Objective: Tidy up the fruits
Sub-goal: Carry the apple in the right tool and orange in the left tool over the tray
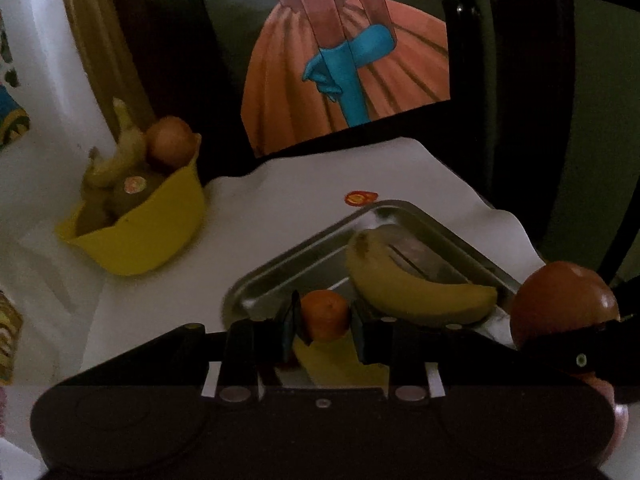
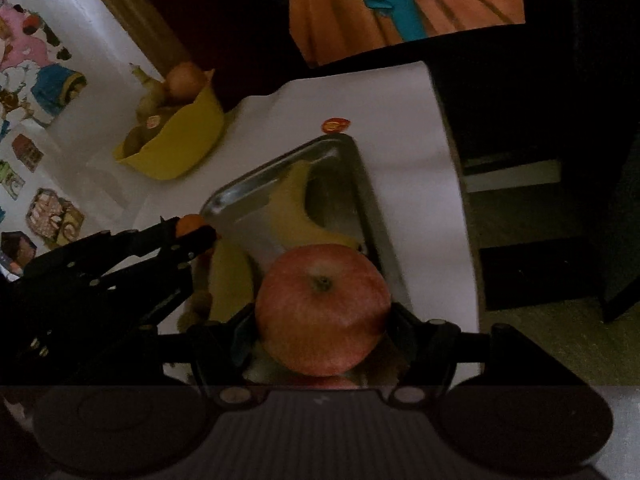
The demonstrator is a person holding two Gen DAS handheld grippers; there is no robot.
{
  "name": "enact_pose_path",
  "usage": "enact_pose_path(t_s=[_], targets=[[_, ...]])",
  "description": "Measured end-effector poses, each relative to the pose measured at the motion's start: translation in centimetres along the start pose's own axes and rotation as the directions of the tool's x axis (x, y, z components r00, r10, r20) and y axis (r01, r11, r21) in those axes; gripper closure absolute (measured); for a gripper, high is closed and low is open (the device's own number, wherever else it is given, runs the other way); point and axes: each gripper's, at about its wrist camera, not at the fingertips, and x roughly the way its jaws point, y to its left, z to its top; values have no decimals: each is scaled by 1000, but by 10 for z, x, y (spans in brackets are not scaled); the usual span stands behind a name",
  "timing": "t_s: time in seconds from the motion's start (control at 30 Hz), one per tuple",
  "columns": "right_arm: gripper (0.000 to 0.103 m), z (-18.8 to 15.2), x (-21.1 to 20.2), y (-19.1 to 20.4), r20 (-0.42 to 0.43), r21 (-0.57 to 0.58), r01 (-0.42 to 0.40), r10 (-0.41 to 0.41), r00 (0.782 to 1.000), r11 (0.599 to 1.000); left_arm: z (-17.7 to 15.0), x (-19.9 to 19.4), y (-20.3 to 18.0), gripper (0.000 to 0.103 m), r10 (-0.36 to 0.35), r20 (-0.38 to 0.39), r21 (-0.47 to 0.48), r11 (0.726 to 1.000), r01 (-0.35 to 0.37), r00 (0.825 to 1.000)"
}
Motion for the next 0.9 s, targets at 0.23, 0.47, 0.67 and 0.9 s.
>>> enact_pose_path(t_s=[0.23,0.47,0.67,0.9], targets=[[30,5,6,2,-13,-53,13,-14,1000,998,6,19,3,72,-6,-63,-92,996,1,998],[30,7,15,12,-40,-109,41,-45,998,993,13,27,3,72,-4,-114,-145,989,-13,993],[30,7,21,14,-57,-139,62,-71,996,988,17,34,11,72,-51,-156,-225,974,15,986],[30,2,24,16,-56,-166,86,-97,994,982,18,39,17,71,-75,-185,-291,956,18,980]])
